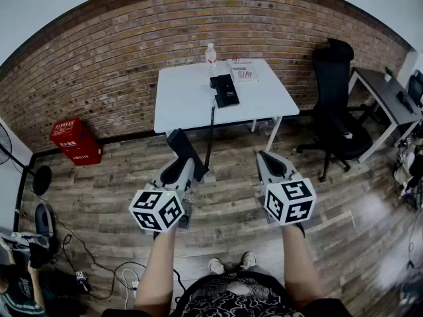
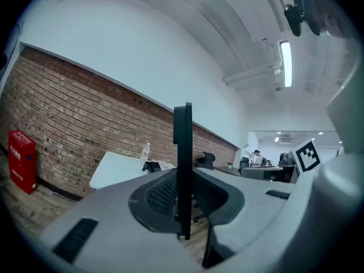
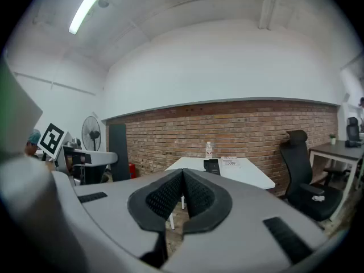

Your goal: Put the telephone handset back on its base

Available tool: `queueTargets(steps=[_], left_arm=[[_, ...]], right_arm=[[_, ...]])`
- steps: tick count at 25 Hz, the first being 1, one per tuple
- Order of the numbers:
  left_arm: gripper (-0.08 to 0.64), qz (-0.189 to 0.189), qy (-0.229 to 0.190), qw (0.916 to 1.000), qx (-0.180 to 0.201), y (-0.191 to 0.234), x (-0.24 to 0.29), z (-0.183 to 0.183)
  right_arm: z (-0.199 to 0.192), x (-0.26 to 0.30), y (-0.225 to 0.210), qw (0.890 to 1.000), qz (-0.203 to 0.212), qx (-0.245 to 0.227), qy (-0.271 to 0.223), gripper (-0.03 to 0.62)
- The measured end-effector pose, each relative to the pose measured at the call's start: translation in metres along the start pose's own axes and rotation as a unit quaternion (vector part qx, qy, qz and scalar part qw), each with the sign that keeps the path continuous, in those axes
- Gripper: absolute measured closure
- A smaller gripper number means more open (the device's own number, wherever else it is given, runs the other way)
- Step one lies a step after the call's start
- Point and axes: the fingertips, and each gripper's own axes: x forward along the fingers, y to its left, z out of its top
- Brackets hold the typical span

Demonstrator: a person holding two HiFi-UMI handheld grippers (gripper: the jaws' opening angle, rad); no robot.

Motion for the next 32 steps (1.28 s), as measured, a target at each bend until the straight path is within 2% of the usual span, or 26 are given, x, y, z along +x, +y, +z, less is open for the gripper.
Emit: queueTargets(steps=[9, 17, 24, 32], left_arm=[[0.485, -0.004, 0.006, 1.0000, -0.004, 0.015, 0.000, -0.002], [0.485, -0.001, 0.008, 1.0000, -0.005, 0.029, 0.016, -0.002], [0.485, 0.011, 0.012, 0.9999, -0.006, 0.044, 0.049, -0.004], [0.485, 0.031, 0.020, 0.9993, -0.006, 0.064, 0.122, -0.002]], right_arm=[[-0.005, 0.011, 0.013, 1.000, 0.002, 0.004, 0.005, 0.591], [-0.008, 0.033, 0.007, 1.000, 0.008, 0.010, 0.005, 0.591], [-0.012, 0.066, -0.017, 1.000, 0.019, 0.018, 0.005, 0.591], [-0.005, 0.129, -0.071, 0.999, 0.038, 0.029, 0.006, 0.591]])
